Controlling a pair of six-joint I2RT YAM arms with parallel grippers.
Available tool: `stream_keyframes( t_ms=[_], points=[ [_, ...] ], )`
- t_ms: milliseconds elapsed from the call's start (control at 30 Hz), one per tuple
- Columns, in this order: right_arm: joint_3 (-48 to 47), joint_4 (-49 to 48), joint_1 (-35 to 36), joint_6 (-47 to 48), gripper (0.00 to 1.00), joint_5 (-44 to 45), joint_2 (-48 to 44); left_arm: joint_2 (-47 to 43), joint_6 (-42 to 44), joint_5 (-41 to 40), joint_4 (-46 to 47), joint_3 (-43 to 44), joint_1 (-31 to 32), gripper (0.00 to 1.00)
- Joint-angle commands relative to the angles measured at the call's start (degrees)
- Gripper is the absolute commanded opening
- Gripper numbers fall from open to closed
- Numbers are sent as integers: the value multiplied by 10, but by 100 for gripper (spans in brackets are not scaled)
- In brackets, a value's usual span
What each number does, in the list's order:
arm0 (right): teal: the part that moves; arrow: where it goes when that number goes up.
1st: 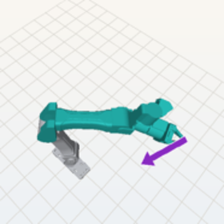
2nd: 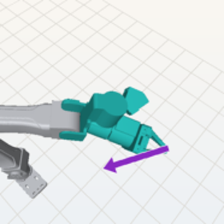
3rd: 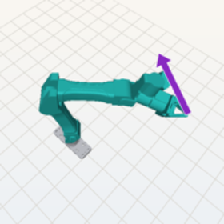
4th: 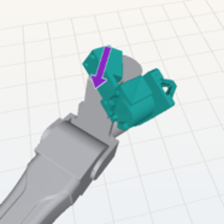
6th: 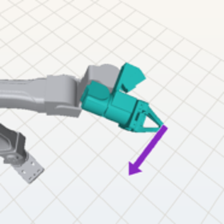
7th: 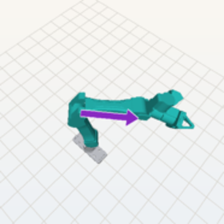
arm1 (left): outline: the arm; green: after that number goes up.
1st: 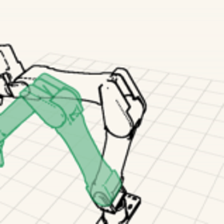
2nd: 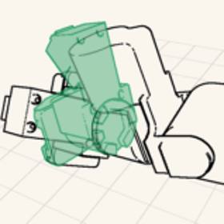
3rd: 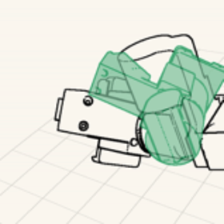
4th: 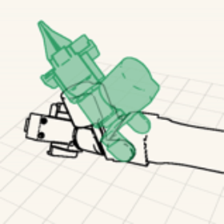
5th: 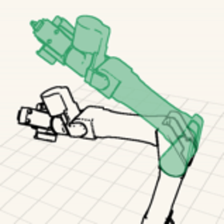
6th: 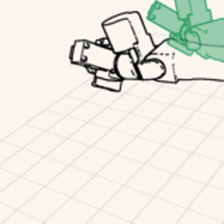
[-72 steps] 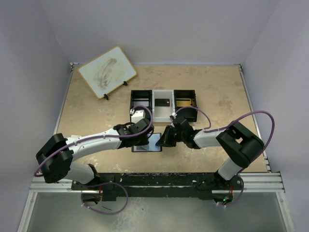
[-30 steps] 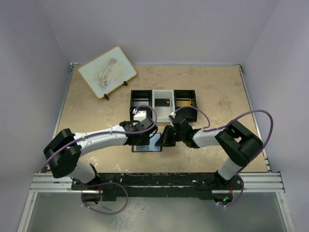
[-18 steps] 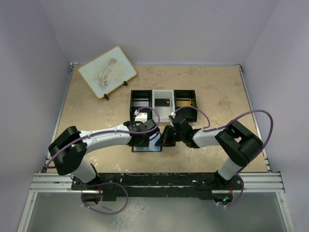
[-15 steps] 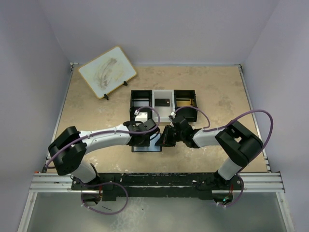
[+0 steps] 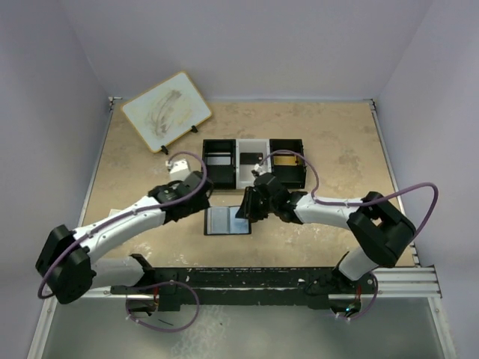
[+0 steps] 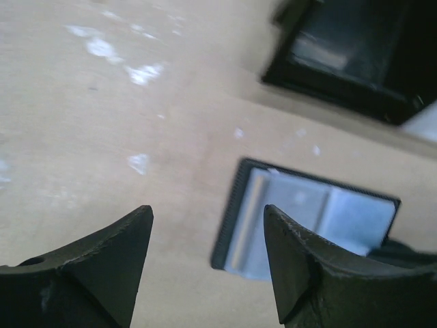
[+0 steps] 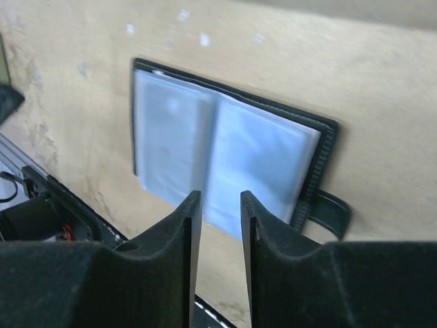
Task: Take the credit cards out of the card holder
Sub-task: Remove the credit card from the card holder.
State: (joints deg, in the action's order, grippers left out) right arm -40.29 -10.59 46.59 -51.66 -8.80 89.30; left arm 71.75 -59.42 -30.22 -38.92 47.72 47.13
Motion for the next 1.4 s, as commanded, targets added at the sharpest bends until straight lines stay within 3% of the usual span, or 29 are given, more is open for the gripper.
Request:
stream_keyframes(
  t_ms=[0,133,267,500,1367],
  points=[
    [-86,101,41,45,36,90,1,-81,28,22,-9,-29,-105,66],
    [-146,159,71,42,48,134,41,-154,60,37,-35,-27,-197,68],
    [-216,198,87,43,55,154,90,-228,77,-36,-64,-7,-201,69],
    [-306,277,110,26,69,193,169,-271,98,-60,-91,-7,-201,70],
    [-421,403,143,5,73,253,277,-269,111,-48,-60,-22,-200,70]
  ],
)
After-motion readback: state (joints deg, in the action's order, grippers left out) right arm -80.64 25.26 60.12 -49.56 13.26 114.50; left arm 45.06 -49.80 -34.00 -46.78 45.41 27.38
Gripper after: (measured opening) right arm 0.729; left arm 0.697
